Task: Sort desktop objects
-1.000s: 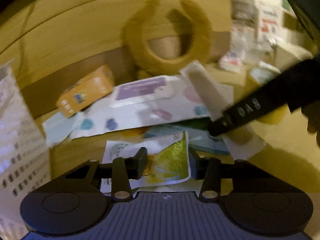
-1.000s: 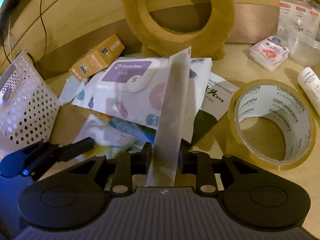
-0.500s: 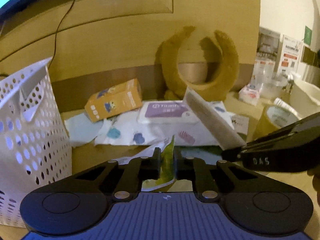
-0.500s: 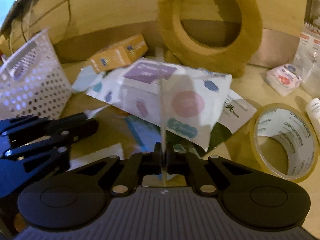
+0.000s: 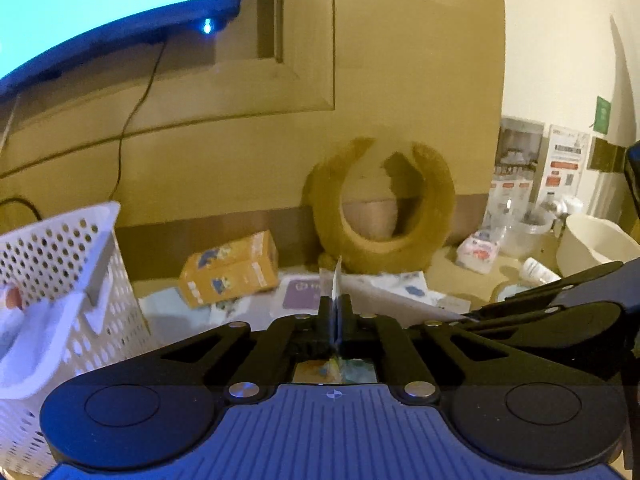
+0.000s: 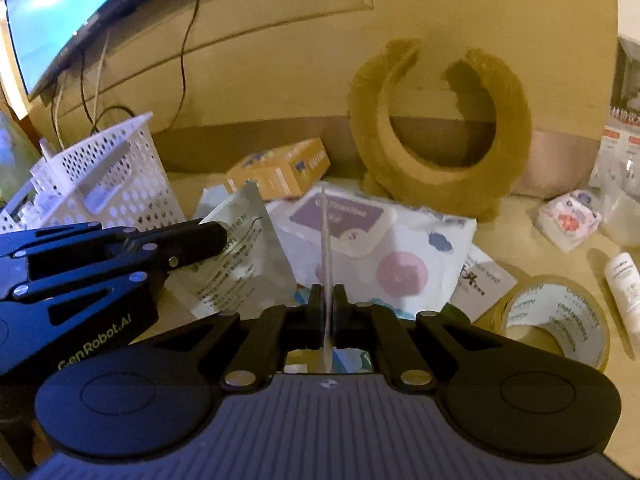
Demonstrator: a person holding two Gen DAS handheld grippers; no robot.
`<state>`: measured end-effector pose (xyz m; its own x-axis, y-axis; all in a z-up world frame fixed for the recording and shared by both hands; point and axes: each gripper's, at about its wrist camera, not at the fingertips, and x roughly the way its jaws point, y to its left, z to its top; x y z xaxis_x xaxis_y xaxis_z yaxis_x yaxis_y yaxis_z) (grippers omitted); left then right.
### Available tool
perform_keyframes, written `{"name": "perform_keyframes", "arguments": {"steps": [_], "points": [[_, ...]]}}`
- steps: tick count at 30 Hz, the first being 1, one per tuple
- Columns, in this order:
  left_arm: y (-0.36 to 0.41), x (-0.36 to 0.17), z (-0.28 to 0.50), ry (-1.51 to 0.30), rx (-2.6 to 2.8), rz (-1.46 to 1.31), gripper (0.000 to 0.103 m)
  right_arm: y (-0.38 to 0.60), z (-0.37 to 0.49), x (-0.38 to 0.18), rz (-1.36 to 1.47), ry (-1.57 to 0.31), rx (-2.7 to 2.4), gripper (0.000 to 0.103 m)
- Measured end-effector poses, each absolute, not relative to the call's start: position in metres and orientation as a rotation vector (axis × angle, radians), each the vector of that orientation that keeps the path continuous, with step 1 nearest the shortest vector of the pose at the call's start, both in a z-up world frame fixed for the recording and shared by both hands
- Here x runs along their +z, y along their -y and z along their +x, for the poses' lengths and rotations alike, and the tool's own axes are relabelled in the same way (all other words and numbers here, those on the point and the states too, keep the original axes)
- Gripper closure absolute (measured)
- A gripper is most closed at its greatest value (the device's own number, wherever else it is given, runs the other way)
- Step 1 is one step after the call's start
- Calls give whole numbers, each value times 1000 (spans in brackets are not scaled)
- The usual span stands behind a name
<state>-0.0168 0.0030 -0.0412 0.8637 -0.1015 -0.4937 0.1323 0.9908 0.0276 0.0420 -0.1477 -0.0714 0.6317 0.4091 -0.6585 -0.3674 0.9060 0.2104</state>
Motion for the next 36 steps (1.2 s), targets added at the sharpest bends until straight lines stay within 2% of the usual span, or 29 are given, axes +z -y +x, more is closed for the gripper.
{"name": "perform_keyframes", "arguments": {"steps": [16, 26, 36], "points": [[-1, 0, -18, -468, -87, 55, 103, 146, 35, -27, 42, -662, 496, 99], [-11, -12, -23, -503, -45, 35, 103, 153, 45, -47, 75, -700, 472, 99], [-20, 13, -18, -459, -30, 34, 103, 144, 63, -3, 35, -620, 503, 99]]}}
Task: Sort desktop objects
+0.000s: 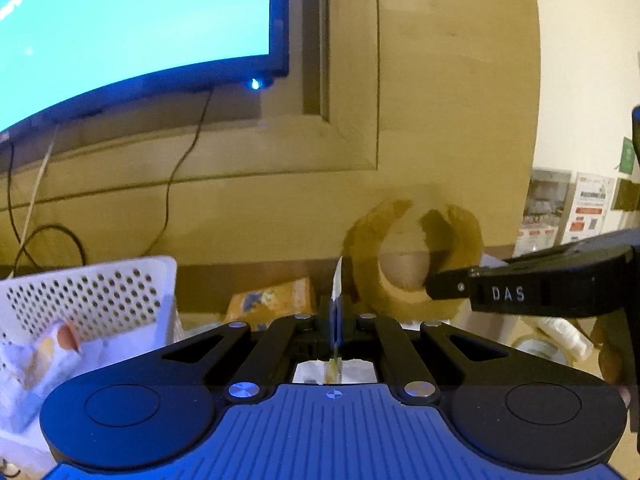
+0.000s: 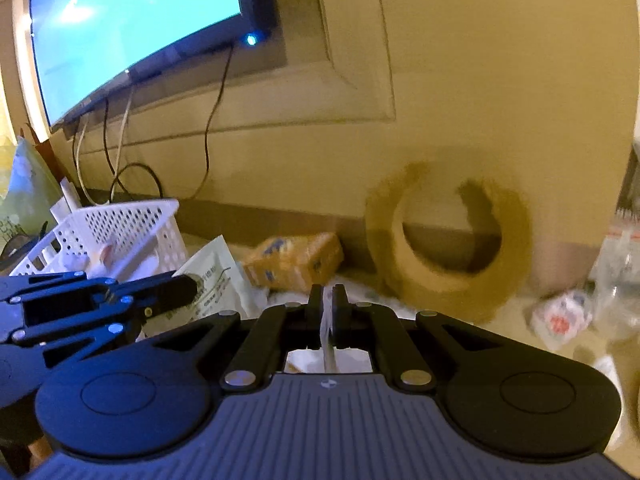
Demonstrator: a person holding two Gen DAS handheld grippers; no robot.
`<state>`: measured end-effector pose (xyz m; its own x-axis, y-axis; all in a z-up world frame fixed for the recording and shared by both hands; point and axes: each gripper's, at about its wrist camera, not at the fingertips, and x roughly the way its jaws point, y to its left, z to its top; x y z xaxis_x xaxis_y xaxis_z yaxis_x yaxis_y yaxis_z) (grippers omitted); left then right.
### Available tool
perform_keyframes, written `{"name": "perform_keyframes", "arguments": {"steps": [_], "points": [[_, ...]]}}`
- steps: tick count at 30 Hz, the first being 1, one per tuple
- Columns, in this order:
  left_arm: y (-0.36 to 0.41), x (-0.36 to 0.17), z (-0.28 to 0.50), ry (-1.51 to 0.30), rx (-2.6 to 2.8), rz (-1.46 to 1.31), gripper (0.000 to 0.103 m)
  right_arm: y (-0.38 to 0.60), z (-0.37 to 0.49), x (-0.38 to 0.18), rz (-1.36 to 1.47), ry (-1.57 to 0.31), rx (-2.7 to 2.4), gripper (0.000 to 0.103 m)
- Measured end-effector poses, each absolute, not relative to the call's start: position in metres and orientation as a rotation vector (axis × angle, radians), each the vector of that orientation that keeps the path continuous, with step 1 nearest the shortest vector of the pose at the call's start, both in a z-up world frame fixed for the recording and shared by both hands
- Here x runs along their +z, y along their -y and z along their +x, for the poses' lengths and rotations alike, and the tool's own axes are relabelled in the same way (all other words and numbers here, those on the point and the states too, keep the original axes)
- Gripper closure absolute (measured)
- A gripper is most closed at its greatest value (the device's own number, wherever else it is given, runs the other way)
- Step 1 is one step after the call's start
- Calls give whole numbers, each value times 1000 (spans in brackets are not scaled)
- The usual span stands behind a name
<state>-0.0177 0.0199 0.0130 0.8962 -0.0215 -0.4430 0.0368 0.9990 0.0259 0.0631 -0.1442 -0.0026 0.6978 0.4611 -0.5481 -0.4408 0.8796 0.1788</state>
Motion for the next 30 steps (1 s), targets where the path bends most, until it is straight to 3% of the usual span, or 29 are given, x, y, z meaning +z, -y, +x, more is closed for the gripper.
{"name": "perform_keyframes", "arguments": {"steps": [17, 30], "points": [[-62, 69, -27, -352, 58, 40, 103, 89, 73, 82, -18, -479, 626, 99], [-158, 103, -54, -300, 247, 43, 103, -28, 70, 136, -42, -391, 841, 99]]}}
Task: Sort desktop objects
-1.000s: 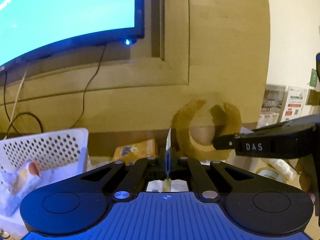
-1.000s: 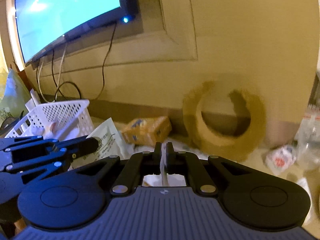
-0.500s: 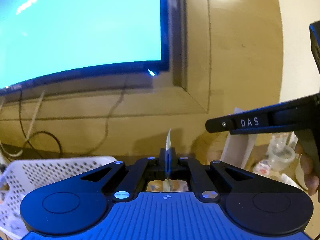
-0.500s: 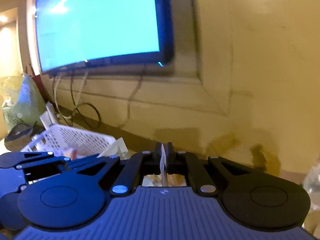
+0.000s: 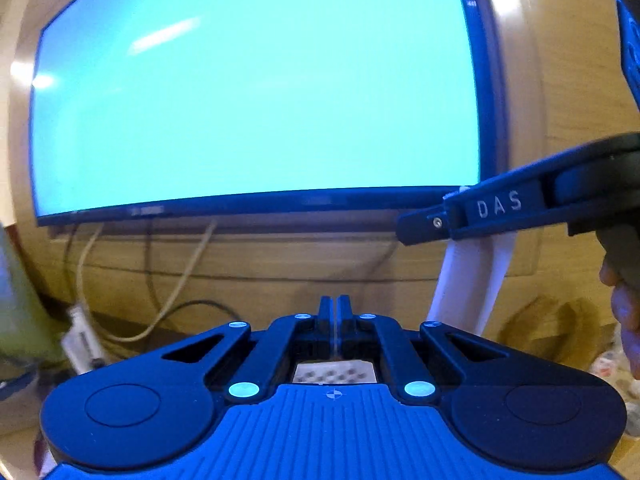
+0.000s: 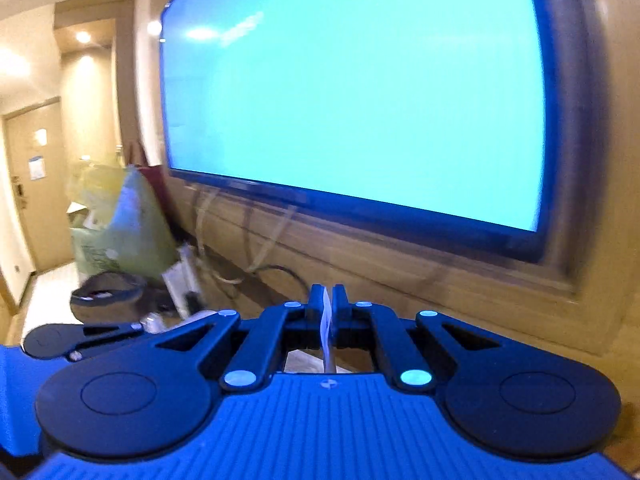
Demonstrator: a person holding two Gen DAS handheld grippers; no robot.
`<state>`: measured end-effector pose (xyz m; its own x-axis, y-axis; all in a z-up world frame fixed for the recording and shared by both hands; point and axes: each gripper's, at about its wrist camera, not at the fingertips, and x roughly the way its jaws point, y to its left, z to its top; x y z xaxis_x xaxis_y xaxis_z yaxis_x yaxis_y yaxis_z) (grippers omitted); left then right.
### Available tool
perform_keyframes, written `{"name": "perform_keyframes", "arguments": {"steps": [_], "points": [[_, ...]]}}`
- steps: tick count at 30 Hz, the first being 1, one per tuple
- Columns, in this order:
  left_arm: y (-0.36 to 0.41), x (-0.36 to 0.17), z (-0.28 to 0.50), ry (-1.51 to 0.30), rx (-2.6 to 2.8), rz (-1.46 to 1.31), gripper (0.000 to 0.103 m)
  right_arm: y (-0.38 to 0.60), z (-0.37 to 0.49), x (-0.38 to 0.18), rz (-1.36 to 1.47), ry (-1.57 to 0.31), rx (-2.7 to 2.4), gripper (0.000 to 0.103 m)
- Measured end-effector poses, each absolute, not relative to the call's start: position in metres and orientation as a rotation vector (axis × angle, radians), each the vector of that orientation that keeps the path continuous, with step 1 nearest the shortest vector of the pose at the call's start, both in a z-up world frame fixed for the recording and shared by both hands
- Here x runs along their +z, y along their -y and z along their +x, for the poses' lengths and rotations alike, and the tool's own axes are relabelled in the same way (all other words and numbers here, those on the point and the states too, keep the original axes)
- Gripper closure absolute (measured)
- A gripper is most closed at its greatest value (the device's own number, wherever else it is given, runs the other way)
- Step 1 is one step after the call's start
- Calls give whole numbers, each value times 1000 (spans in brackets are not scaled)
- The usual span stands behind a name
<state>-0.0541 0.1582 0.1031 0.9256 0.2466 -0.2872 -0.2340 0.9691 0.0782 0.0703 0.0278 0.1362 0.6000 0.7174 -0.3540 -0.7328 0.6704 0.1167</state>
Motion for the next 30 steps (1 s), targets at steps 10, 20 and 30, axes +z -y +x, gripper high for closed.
{"name": "perform_keyframes", "arguments": {"steps": [10, 20, 30], "points": [[-134, 79, -79, -346, 97, 99, 103, -24, 63, 119, -1, -423, 855, 100], [-46, 6, -79, -495, -99, 125, 70, 71, 54, 69, 3, -542, 733, 98], [-28, -95, -58, -687, -12, 195, 31, 128, 77, -62, 69, -804, 580, 98]]}}
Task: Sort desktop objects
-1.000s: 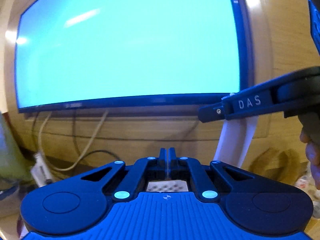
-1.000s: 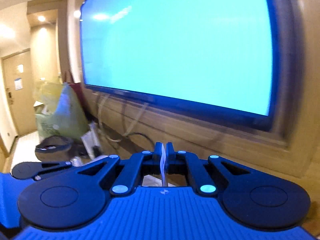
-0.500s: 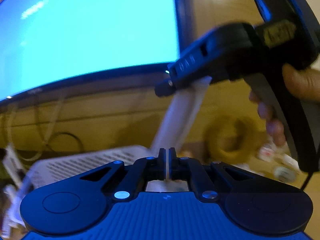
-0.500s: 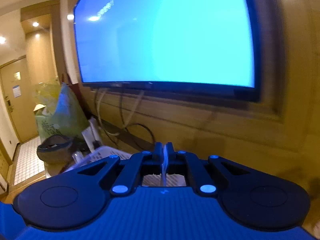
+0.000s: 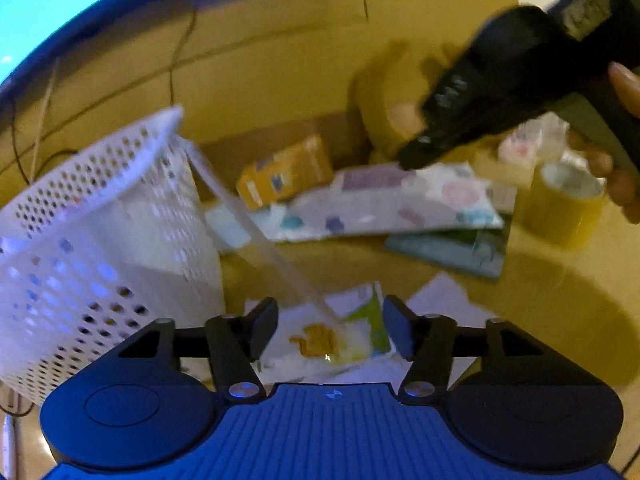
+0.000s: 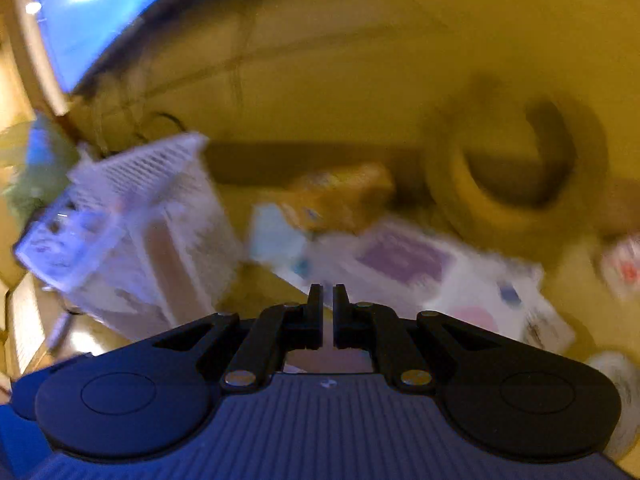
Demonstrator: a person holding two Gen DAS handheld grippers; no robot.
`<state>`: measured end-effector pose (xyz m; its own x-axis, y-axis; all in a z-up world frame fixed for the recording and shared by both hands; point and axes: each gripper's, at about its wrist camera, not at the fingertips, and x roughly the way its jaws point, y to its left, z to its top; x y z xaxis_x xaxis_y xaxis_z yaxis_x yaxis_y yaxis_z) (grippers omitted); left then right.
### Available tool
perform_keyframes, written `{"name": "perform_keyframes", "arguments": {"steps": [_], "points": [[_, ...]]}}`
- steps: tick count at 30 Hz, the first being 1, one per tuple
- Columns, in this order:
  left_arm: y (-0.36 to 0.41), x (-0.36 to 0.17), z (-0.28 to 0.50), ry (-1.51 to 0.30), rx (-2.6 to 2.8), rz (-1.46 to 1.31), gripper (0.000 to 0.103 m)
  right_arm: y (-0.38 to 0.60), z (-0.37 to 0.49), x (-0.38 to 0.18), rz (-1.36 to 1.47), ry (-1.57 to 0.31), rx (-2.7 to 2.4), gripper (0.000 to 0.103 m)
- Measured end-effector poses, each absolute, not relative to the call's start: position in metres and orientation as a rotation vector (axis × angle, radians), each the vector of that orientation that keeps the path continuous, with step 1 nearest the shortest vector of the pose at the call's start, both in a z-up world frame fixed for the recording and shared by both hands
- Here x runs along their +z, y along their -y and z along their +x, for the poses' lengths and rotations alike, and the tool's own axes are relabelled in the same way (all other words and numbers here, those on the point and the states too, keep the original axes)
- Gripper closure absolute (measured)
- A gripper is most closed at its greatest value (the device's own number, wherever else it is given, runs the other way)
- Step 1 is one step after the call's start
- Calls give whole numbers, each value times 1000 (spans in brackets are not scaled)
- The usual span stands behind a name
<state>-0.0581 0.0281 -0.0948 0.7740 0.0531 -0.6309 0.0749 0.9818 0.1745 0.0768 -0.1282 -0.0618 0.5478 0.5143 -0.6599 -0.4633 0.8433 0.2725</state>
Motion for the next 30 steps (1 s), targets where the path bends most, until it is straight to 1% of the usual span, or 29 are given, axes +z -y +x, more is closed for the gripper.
{"name": "perform_keyframes", "arguments": {"steps": [1, 2, 3, 4, 5, 6, 7, 9, 14, 16, 17, 19, 21, 22, 23, 24, 25, 29, 30], "points": [[-28, -99, -57, -697, -5, 196, 31, 131, 79, -71, 69, -829, 565, 95], [-32, -102, -55, -706, -1, 185, 31, 134, 80, -78, 79, -857, 562, 94], [-36, -102, -56, -711, -5, 170, 31, 132, 79, -84, 96, -875, 580, 89], [-39, -101, -58, -711, -4, 161, 30, 131, 76, -87, 110, -885, 615, 65], [-40, -102, -60, -716, 4, 157, 29, 125, 73, -87, 116, -882, 650, 48], [-41, -103, -60, -726, 7, 148, 29, 120, 69, -86, 124, -877, 678, 21], [-44, -106, -61, -736, 7, 136, 29, 115, 65, -85, 142, -871, 705, 15], [-47, -110, -62, -752, 22, 126, 29, 98, 60, -83, 134, -864, 757, 16], [-48, -113, -68, -761, 26, 119, 29, 35, 68, -98, -79, -903, 754, 16], [-51, -114, -70, -760, 32, 106, 29, 18, 68, -106, -145, -899, 758, 21], [-52, -114, -70, -759, 36, 101, 28, 11, 66, -109, -180, -891, 752, 22], [-55, -113, -72, -757, 45, 88, 27, -3, 66, -117, -239, -898, 746, 35], [-59, -113, -72, -758, 53, 79, 27, -13, 69, -126, -274, -926, 735, 40], [-60, -113, -73, -759, 53, 75, 27, -13, 69, -127, -262, -921, 751, 47], [-62, -113, -73, -759, 52, 74, 27, -14, 68, -127, -262, -917, 762, 49], [-63, -114, -74, -760, 48, 76, 27, -14, 67, -126, -263, -915, 775, 57], [-63, -114, -74, -760, 43, 79, 27, -13, 66, -125, -259, -917, 787, 69], [-64, -112, -71, -761, 14, 95, 22, 1, 58, -125, -226, -911, 795, 71], [-62, -111, -70, -761, 0, 101, 22, 8, 57, -125, -209, -911, 785, 72]]}}
